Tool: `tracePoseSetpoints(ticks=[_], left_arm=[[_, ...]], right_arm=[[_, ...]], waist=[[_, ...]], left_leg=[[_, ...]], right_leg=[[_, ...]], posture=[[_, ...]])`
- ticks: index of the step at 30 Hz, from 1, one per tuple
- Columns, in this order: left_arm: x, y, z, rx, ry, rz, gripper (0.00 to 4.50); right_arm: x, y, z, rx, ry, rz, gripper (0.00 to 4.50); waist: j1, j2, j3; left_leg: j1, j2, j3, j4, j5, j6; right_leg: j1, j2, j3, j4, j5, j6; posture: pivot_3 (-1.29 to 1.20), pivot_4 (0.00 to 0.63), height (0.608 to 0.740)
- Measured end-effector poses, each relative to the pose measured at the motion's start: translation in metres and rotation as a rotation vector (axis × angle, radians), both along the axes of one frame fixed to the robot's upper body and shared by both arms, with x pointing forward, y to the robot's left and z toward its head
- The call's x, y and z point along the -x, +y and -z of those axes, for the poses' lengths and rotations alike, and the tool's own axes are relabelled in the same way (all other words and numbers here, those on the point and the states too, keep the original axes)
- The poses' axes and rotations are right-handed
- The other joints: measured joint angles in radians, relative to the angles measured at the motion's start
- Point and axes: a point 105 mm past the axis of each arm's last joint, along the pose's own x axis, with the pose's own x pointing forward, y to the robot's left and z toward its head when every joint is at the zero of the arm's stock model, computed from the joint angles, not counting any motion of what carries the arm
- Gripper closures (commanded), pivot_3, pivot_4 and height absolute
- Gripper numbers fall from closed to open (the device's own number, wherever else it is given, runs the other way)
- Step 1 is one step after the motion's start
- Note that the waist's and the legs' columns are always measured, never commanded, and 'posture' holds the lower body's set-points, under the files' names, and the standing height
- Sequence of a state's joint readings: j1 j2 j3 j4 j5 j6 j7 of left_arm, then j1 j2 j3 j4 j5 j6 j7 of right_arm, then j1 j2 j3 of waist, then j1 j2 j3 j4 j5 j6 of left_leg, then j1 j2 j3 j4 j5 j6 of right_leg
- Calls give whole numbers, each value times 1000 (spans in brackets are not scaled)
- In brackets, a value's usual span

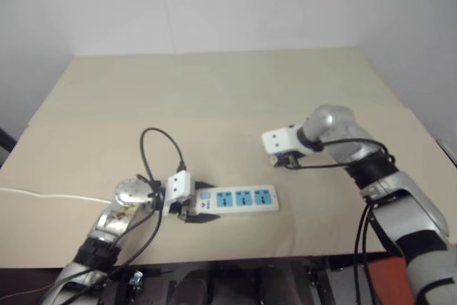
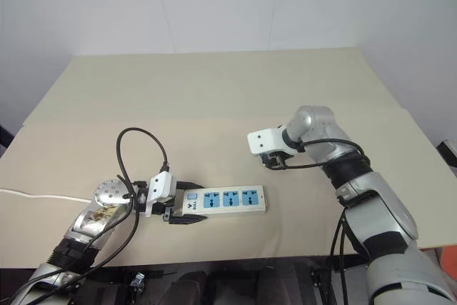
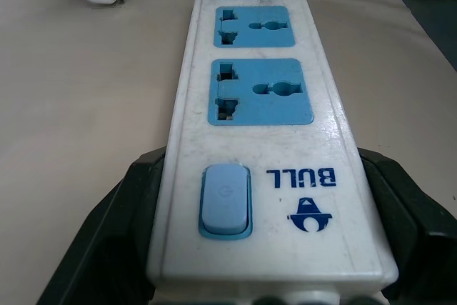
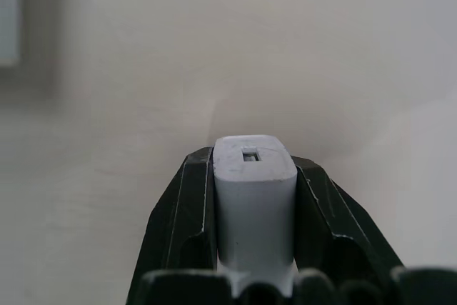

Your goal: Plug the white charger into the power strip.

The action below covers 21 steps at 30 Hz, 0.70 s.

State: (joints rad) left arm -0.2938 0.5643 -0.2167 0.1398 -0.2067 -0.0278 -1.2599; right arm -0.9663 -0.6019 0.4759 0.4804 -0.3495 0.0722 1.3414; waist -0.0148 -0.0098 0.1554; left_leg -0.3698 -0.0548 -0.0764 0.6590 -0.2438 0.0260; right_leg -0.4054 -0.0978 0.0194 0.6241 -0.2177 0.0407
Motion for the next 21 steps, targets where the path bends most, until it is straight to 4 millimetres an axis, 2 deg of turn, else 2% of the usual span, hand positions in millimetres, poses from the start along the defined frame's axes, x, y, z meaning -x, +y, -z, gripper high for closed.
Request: tracePoseSetpoints(ticks=[1, 4, 6, 8, 11, 13, 15, 18, 21], left_arm=[[-1, 1, 0, 0, 2, -1, 1188], [-2, 1, 0, 2, 5, -4, 1188], [-2, 1, 0, 5, 6, -5, 1188], [-3, 1, 0, 9, -1, -12, 1188], [-3, 0, 0, 14, -7, -18, 1188], [-3, 1, 0, 17, -11, -23, 1188], [-5, 3, 0, 19, -17, -35, 1188], [-6, 4, 1, 20, -22, -42, 1188], [-6, 4, 1, 21, -28, -30, 1188]], right_arm=[[0, 3, -9, -72, -5, 21, 3363], [1, 19, -54, -411, -36, 83, 3363], [7, 30, -77, -605, -44, 88, 3363], [19, 37, -97, -924, -35, 127, 3363], [35, 32, -89, -1101, 5, 214, 3363], [53, 29, -65, -1157, 78, 238, 3363], [63, 32, -46, -1211, 190, 261, 3363], [72, 34, -43, -1219, 221, 229, 3363], [83, 44, -40, -1207, 260, 148, 3363]], waist=[[-1, 0, 0], [-3, 0, 0], [-1, 0, 0], [2, -1, 0], [7, -1, 0], [7, -1, 0], [1, 0, 0], [-3, 1, 0], [-2, 1, 0]], left_leg=[[0, 0, 0, 0, 0, 0], [0, 0, 0, 0, 0, 0], [0, 1, -1, 0, 0, 0], [0, 2, -2, -1, 0, 0], [0, 1, -2, -1, 0, 0], [0, 1, -2, -2, 0, 0], [0, 0, -1, -1, 0, 0], [2, 1, 0, -1, 0, 0], [2, 2, -1, -1, 0, 0]], right_leg=[[0, 0, 0, 0, 0, 0], [0, 0, 1, 0, 0, 0], [0, 0, 0, 0, 0, 0], [0, 1, 0, 0, 0, 0], [0, 0, 0, 0, 0, 0], [0, -1, 0, -1, 0, 0], [0, -1, 3, 0, 0, 0], [1, 1, 4, 0, -2, 4], [1, 3, 4, 0, -3, 5]], posture=[[0, 150, 740], [0, 150, 740], [0, 150, 740], [0, 150, 740], [0, 150, 740], [0, 150, 740], [0, 150, 740], [0, 150, 740], [0, 150, 740]])
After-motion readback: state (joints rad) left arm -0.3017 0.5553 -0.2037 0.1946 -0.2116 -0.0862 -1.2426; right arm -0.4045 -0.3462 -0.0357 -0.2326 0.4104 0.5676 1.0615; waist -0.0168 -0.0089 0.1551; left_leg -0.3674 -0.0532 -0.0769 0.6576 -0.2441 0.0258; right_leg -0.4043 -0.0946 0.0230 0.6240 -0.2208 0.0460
